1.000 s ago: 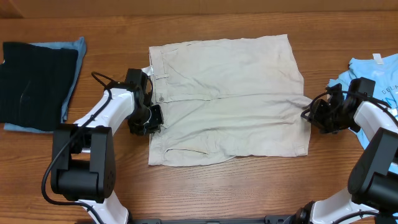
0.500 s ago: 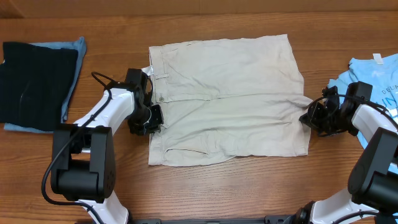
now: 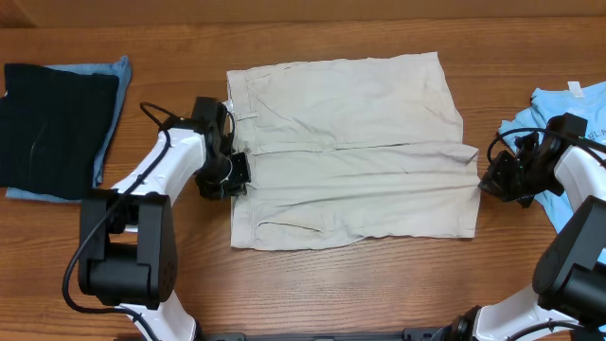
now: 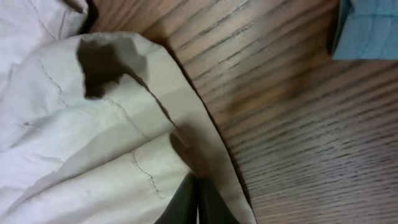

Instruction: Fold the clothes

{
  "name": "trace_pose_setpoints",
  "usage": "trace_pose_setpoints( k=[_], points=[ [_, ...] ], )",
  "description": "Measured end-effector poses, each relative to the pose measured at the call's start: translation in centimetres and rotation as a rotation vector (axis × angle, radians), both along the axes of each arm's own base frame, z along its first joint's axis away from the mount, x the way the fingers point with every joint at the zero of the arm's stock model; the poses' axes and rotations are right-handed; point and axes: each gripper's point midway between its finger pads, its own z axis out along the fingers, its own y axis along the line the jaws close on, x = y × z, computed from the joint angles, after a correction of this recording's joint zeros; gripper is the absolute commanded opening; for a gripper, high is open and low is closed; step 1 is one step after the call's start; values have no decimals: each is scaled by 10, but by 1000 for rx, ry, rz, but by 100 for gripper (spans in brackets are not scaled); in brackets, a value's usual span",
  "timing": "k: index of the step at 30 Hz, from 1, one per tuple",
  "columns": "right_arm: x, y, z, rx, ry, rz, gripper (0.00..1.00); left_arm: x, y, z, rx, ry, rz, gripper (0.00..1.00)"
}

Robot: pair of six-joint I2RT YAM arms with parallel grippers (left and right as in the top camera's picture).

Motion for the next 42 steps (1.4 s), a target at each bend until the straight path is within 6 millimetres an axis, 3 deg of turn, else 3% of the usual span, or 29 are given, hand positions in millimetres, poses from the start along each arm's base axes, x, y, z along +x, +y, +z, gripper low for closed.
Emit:
trace_pose_setpoints(
  k=[6,8,9,10,11,16,18,20,21,22,24,27,31,33,37,40,42],
  points=[
    [-5,1,-10,-3,10,-9,4,-4,5,4,28,26,6,4],
    [-5,1,-10,-2,11,-13,4,-5,6,4,36,33,18,15],
    [-5,1,-10,-2,11,-15,10,-6,7,3,44,37,31,37],
    [-5,1,-10,-2,12,-17,28,-7,8,3,59,43,42,62],
    [-5,-2,-11,-18,14,-27,36,-7,11,2,81,44,49,80],
    [-10,-11,-9,-46,45,-46,51,-7,21,8,113,61,79,82],
    [1,-16,17,-40,46,-45,50,8,18,31,103,37,80,84],
    [19,-15,54,-16,1,-32,34,43,13,76,79,-85,88,77],
    [23,-5,69,26,-25,6,18,53,10,92,64,-131,88,55],
    [25,8,75,73,-39,33,4,61,6,109,36,-177,82,25],
    [30,35,78,138,-71,116,4,64,-1,120,-7,-204,69,4],
    [50,69,67,156,-171,241,4,66,-19,101,-55,-223,36,4],
    [43,101,35,178,-181,327,4,41,-50,60,-97,-173,-41,4],
    [31,104,17,170,-151,332,4,35,-58,48,-107,-172,-60,5],
    [2,96,-21,111,-47,271,4,20,-54,31,-93,-127,-60,4],
    [-17,95,-33,105,31,209,4,12,-51,24,-82,-103,-58,4],
    [-17,93,-34,96,40,178,5,9,-47,19,-62,-95,-56,4]
  ],
)
